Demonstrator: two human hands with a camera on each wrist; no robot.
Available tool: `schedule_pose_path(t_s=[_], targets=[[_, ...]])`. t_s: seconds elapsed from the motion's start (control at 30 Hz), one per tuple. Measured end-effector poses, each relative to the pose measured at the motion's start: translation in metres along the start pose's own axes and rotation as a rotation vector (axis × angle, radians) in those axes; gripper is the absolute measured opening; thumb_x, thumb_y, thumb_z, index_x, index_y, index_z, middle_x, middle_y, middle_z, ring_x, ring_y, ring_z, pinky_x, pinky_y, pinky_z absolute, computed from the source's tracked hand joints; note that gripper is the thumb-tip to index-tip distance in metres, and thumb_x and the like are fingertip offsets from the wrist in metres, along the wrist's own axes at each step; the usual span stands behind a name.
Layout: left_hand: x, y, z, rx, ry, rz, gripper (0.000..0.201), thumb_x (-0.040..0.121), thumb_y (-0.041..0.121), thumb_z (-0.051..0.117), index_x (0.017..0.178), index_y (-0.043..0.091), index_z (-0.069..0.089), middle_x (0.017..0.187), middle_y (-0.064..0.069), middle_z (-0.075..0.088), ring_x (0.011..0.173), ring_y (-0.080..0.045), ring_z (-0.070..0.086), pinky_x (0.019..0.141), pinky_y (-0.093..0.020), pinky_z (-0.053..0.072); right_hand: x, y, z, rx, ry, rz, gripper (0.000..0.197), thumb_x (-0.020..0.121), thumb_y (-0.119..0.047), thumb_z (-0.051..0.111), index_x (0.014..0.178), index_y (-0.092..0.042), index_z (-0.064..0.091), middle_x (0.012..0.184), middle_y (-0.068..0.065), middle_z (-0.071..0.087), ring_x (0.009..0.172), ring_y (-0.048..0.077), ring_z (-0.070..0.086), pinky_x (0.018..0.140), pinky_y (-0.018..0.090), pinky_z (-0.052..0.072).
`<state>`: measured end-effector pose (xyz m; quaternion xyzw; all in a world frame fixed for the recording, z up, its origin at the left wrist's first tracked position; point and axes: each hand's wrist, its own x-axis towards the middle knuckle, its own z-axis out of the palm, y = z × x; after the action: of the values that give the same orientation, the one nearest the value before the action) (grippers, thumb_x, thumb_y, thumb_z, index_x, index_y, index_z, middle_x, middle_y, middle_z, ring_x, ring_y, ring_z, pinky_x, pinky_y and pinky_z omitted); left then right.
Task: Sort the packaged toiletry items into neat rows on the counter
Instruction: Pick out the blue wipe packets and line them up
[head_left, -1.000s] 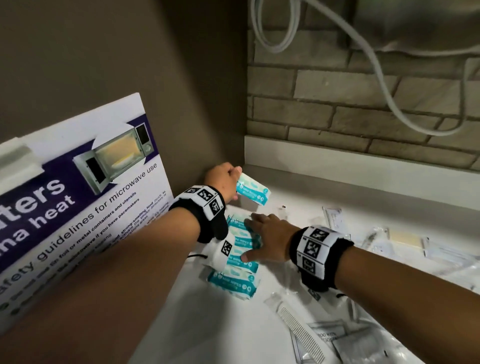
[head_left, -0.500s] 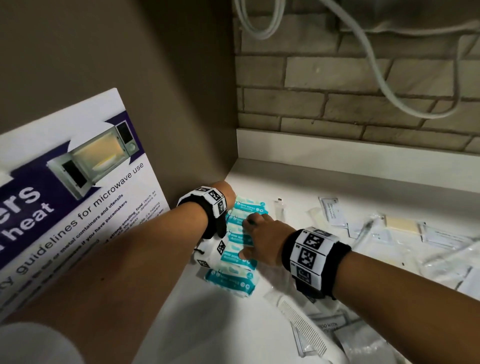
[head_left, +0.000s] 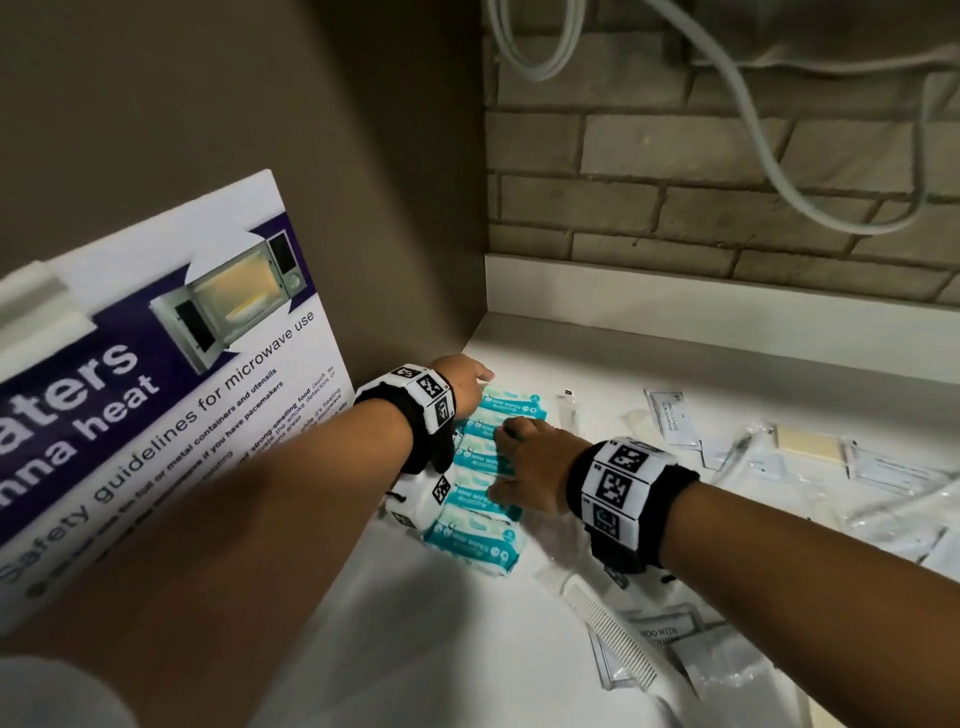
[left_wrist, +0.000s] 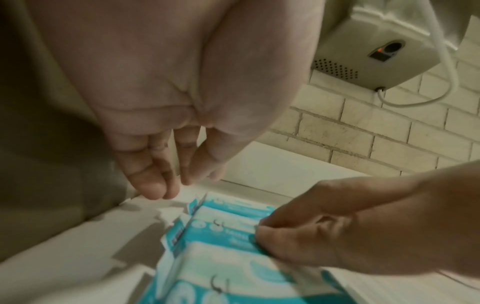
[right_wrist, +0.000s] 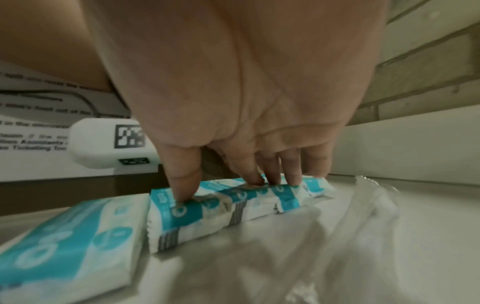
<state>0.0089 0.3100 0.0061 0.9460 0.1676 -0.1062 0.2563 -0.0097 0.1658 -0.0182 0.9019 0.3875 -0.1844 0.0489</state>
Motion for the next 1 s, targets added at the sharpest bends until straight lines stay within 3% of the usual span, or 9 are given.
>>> schedule_pose_path(t_s=[0.07,0.13,0.2,0.27,0.37,0.6,0.7,0.9,1.0], targets=[[-0.008,-0.003,-0.002,0.06,0.056,0.016,0.041,0.095,-0.002,0.045,0.133,0.007,0.056,0.142,-0.01,0.052,0.13,-0.024,0.049,0.109,-0.03,0.038,0.002,0.004,-0.003,0.021,0.038,-0.007,0.055,0.09,-0.061,0.044,0.127,-0.022,0.054,0.139,0.003,0.046,0.129,0.026,0.042,0.11,0.047,0.029],[-0.017,-0.012,0.0,0.152,0.083,0.002,0.031,0.094,0.008,0.051,0.123,0.006,0.062,0.132,-0.012,0.059,0.122,-0.026,0.054,0.105,-0.033,0.041,0.008,0.011,-0.01,0.027,0.114,-0.001,0.042,0.091,-0.056,0.043,0.111,-0.024,0.062,0.126,0.004,0.056,0.12,0.027,0.049,0.108,0.048,0.03],[-0.029,-0.022,0.005,0.231,0.075,-0.054,0.03,0.092,0.024,0.059,0.114,0.006,0.066,0.123,-0.01,0.064,0.113,-0.027,0.059,0.099,-0.034,0.047,0.018,0.018,-0.018,0.073,0.19,0.016,0.036,0.093,-0.045,0.048,0.112,-0.019,0.064,0.123,0.009,0.059,0.114,0.03,0.053,0.103,0.043,0.039],[-0.039,-0.031,0.01,0.25,0.048,-0.082,0.044,0.087,0.04,0.064,0.114,0.005,0.066,0.12,-0.009,0.066,0.11,-0.027,0.061,0.096,-0.034,0.049,0.029,0.021,-0.026,0.137,0.21,0.022,0.033,0.093,-0.03,0.051,0.118,-0.014,0.062,0.125,0.013,0.057,0.115,0.033,0.053,0.099,0.041,0.045],[-0.052,-0.036,0.017,0.231,0.009,-0.122,0.058,0.081,0.053,0.068,0.116,0.007,0.064,0.118,-0.009,0.066,0.109,-0.026,0.061,0.096,-0.035,0.049,0.043,0.02,-0.027,0.161,0.185,0.013,0.038,0.093,-0.025,0.053,0.13,-0.017,0.058,0.129,0.013,0.054,0.12,0.035,0.049,0.098,0.037,0.043],[-0.056,-0.031,0.021,0.13,0.0,-0.146,0.048,0.081,0.045,0.071,0.113,0.008,0.069,0.112,-0.007,0.07,0.102,-0.024,0.065,0.095,-0.035,0.051,0.054,0.023,-0.02,0.153,0.19,0.02,0.033,0.094,-0.026,0.053,0.123,-0.017,0.064,0.123,0.012,0.055,0.117,0.033,0.049,0.093,0.033,0.041],[-0.056,-0.029,0.018,0.113,-0.008,-0.159,0.047,0.083,0.042,0.071,0.114,0.007,0.068,0.111,-0.007,0.07,0.1,-0.023,0.066,0.094,-0.035,0.052,0.056,0.023,-0.021,0.155,0.191,0.017,0.037,0.095,-0.026,0.053,0.13,-0.018,0.061,0.126,0.01,0.056,0.118,0.03,0.049,0.094,0.032,0.042],[-0.053,-0.034,0.014,0.116,-0.032,-0.121,0.065,0.085,0.037,0.07,0.141,0.013,0.047,0.144,-0.003,0.051,0.128,-0.022,0.051,0.109,-0.033,0.039,0.059,0.023,-0.024,0.15,0.191,0.002,0.04,0.095,-0.027,0.055,0.134,-0.02,0.058,0.13,0.01,0.055,0.119,0.029,0.051,0.095,0.031,0.043],[-0.053,-0.033,0.013,0.112,-0.041,-0.097,0.066,0.085,0.036,0.07,0.143,0.015,0.046,0.145,-0.001,0.05,0.129,-0.02,0.05,0.109,-0.028,0.038,0.061,0.022,-0.023,0.15,0.204,-0.001,0.039,0.094,-0.027,0.056,0.132,-0.02,0.059,0.128,0.01,0.057,0.118,0.03,0.052,0.094,0.03,0.043]])
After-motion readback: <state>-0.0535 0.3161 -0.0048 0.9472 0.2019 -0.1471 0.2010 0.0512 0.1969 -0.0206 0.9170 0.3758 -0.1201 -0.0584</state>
